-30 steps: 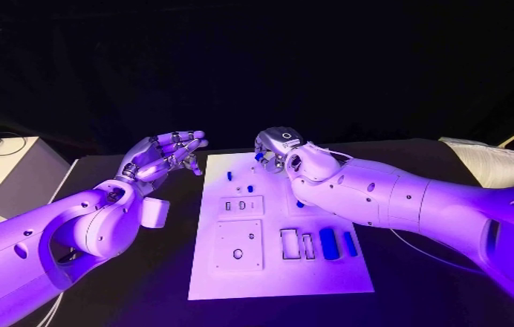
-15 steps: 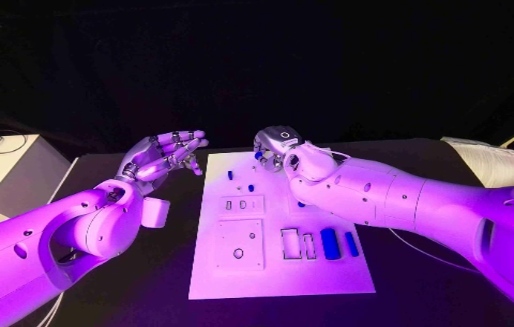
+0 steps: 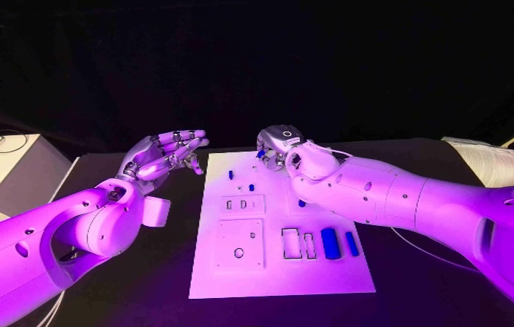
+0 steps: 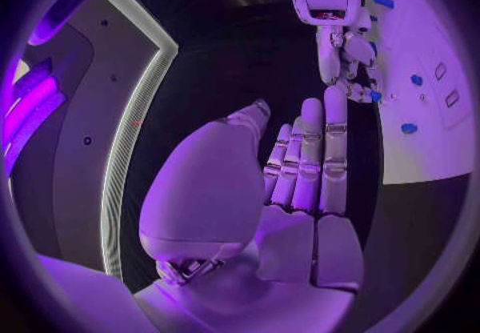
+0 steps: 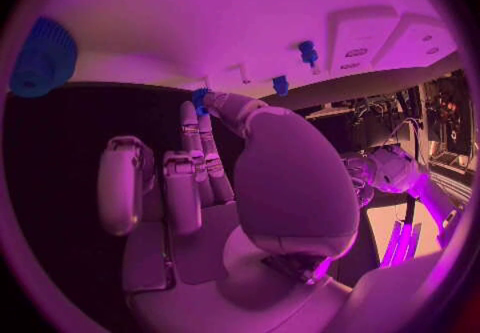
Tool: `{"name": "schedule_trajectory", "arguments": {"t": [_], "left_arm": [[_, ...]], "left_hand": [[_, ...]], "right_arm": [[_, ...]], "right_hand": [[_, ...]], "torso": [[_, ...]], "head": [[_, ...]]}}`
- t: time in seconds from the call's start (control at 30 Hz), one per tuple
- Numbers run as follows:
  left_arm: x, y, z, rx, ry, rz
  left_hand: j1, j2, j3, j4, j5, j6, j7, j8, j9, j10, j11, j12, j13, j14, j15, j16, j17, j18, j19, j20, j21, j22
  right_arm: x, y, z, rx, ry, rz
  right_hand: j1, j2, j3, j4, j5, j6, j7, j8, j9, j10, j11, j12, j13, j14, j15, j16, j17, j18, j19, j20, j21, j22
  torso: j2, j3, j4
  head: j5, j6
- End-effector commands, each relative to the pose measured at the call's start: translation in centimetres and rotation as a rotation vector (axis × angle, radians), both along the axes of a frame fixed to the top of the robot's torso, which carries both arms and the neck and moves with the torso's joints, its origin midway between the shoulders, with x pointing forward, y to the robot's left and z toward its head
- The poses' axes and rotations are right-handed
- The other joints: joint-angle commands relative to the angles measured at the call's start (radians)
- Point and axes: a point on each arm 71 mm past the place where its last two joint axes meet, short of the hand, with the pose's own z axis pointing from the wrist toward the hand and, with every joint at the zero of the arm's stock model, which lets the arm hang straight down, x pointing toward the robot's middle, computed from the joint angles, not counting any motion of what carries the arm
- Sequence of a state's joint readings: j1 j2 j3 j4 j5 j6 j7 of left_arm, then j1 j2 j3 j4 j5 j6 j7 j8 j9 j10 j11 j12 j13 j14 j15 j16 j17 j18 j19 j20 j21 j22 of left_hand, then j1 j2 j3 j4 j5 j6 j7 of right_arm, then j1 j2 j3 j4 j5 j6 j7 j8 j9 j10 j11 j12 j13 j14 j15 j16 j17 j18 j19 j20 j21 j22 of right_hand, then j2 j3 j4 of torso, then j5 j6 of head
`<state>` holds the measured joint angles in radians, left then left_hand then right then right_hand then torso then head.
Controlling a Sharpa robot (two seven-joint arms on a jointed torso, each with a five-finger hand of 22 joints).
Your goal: Assemble the parts on the task board
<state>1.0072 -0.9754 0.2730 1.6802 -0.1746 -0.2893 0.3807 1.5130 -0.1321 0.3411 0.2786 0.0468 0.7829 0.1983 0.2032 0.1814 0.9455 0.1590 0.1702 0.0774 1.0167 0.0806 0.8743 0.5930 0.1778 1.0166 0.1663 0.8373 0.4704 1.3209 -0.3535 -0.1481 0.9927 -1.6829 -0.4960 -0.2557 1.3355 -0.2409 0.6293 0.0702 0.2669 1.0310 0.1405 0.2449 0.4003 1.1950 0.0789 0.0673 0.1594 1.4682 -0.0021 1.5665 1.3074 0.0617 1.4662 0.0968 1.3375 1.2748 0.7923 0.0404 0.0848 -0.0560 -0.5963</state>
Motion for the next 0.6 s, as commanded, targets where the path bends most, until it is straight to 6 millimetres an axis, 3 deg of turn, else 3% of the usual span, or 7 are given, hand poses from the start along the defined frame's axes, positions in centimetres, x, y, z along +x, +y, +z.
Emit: {"name": "schedule_trajectory", "arguments": {"t": [0.03, 0.3, 0.6], "left_arm": [[-0.06, -0.20, 0.17, -0.003, -0.010, -0.007], [-0.07, -0.29, 0.19, -0.005, -0.011, -0.009], [-0.08, -0.36, 0.21, -0.005, -0.011, -0.010]], "left_hand": [[-0.002, -0.004, 0.006, -0.003, 0.004, 0.007, 0.022, 0.006, 0.001, -0.007, 0.000, 0.003, 0.001, -0.009, 0.000, 0.005, 0.001, 0.005, -0.007, 0.002, 0.006, 0.001], [-0.002, -0.004, 0.006, -0.003, 0.004, 0.007, 0.022, 0.006, 0.001, -0.007, 0.000, 0.003, 0.001, -0.009, 0.000, 0.005, 0.001, 0.005, -0.007, 0.002, 0.006, 0.001], [-0.002, -0.004, 0.006, -0.003, 0.004, 0.007, 0.022, 0.006, 0.001, -0.007, 0.000, 0.003, 0.001, -0.009, 0.000, 0.005, 0.001, 0.005, -0.007, 0.002, 0.006, 0.001]], "right_arm": [[0.06, 0.11, -0.01, -0.024, 0.003, 0.007], [0.11, 0.28, 0.01, -0.017, 0.011, 0.012], [0.10, 0.77, -0.06, -0.015, 0.024, 0.021]], "right_hand": [[-0.008, -0.001, 0.000, -0.008, -0.008, -0.008, 0.000, 0.001, 0.001, -0.009, 0.004, -0.005, -0.001, 0.098, 0.005, -0.003, 0.242, 0.004, 0.001, 0.002, -0.001, -0.003], [-0.009, -0.001, 0.000, -0.007, -0.008, -0.009, 0.000, 0.000, 0.001, -0.009, 0.004, -0.005, -0.002, 0.098, 0.005, -0.003, 0.242, 0.004, 0.001, 0.002, 0.000, -0.002], [-0.010, -0.001, 0.000, -0.007, -0.009, -0.009, 0.000, 0.000, 0.002, -0.010, 0.005, -0.005, -0.003, 0.098, 0.005, -0.004, 0.241, 0.004, 0.001, 0.002, -0.001, -0.002]], "torso": [[0.001, -0.0017, 0.0016], [0.001, 0.0000, -0.0005], [0.001, -0.0022, 0.0005]], "head": [[-0.003, 0.000], [0.000, -0.001], [0.000, -0.001]]}}
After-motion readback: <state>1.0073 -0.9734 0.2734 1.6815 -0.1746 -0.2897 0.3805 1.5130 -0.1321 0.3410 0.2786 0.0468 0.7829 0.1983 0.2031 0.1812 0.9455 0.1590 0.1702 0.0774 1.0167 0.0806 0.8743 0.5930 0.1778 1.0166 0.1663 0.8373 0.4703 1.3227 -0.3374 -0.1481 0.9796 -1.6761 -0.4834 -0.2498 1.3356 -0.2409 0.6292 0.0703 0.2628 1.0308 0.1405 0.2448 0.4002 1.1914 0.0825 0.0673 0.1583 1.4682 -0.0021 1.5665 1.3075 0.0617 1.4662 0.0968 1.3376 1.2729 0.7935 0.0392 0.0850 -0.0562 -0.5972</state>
